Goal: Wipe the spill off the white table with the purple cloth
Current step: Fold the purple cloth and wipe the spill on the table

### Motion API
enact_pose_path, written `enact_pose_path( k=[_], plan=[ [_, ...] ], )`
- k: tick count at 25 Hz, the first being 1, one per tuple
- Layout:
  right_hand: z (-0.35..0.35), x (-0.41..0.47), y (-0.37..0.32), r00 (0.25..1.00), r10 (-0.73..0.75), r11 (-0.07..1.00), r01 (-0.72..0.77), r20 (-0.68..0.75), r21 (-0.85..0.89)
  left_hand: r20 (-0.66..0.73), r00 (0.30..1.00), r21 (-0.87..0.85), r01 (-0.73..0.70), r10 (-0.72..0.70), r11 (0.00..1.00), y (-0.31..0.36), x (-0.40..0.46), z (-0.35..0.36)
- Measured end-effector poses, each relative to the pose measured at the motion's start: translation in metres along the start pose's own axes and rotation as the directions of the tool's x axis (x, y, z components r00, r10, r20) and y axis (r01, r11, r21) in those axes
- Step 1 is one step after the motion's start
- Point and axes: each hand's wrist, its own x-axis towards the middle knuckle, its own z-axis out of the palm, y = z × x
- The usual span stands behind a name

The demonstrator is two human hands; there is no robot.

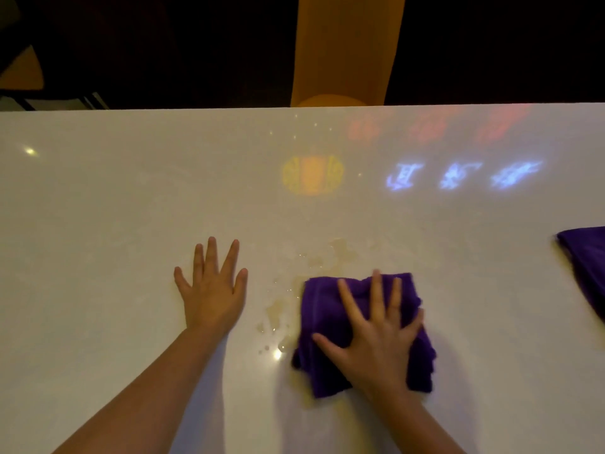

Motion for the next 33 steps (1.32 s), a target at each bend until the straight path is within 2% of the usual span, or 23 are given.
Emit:
enact_pose_path(
  k=[3,7,10,12,14,15,16,18,19,21,24,27,31,33],
  plan=[
    [0.009,0.080,-0.034,1.000,0.023,0.999,-0.023,-0.005,0.047,-0.029,1.000,0.030,0.003,-0.003,1.000,-0.002,0.003,0.004],
    [-0.006,0.185,-0.006,0.994,0.102,0.992,-0.103,0.025,0.066,-0.033,0.999,0.010,-0.016,0.017,1.000,-0.006,0.004,0.010],
    [-0.007,0.174,0.012,0.995,0.099,0.994,-0.098,-0.012,0.040,-0.046,0.989,0.022,-0.138,0.139,0.990,-0.025,0.014,-0.003],
    [0.001,0.143,0.014,0.979,0.197,0.980,-0.196,-0.055,0.019,-0.033,0.975,0.012,-0.220,0.220,0.976,-0.040,0.016,-0.009],
    [0.003,0.143,-0.005,0.950,0.308,0.951,-0.306,-0.049,0.036,-0.031,0.978,-0.006,-0.205,0.204,0.979,-0.045,0.016,-0.006],
    [0.001,0.153,-0.021,0.948,0.317,0.947,-0.316,-0.021,0.050,-0.031,0.980,-0.004,-0.196,0.196,0.981,-0.046,0.017,-0.002],
    [-0.004,0.164,-0.041,0.961,0.276,0.959,-0.277,0.020,0.056,-0.028,0.981,0.010,-0.190,0.190,0.982,-0.044,0.018,0.000],
    [-0.006,0.164,-0.077,0.994,0.069,0.996,-0.073,0.088,0.048,-0.028,0.984,0.055,-0.177,0.179,0.983,-0.042,0.020,0.001],
    [-0.002,0.148,-0.088,0.995,-0.030,0.998,0.025,0.093,0.059,-0.024,0.984,0.067,-0.176,0.178,0.982,-0.043,0.021,0.000],
    [0.008,0.085,-0.091,0.991,-0.120,0.992,0.117,0.061,0.046,-0.019,0.983,0.053,-0.182,0.183,0.982,-0.043,0.020,-0.001],
    [0.014,-0.022,-0.076,0.992,-0.122,0.992,0.121,0.030,0.022,-0.018,0.981,0.030,-0.192,0.193,0.981,-0.045,0.017,-0.002],
    [0.017,-0.061,-0.062,0.995,-0.092,0.995,0.090,0.045,0.044,-0.015,0.982,0.036,-0.190,0.191,0.981,-0.045,0.017,-0.001],
    [0.019,-0.004,-0.091,1.000,-0.008,0.999,0.009,-0.017,0.039,-0.032,0.983,0.045,-0.181,0.182,0.983,-0.045,0.017,0.001],
    [0.017,0.057,-0.109,0.999,-0.032,0.996,0.030,0.030,0.078,-0.032,0.981,0.041,-0.191,0.192,0.981,-0.046,0.019,0.002]
  ],
)
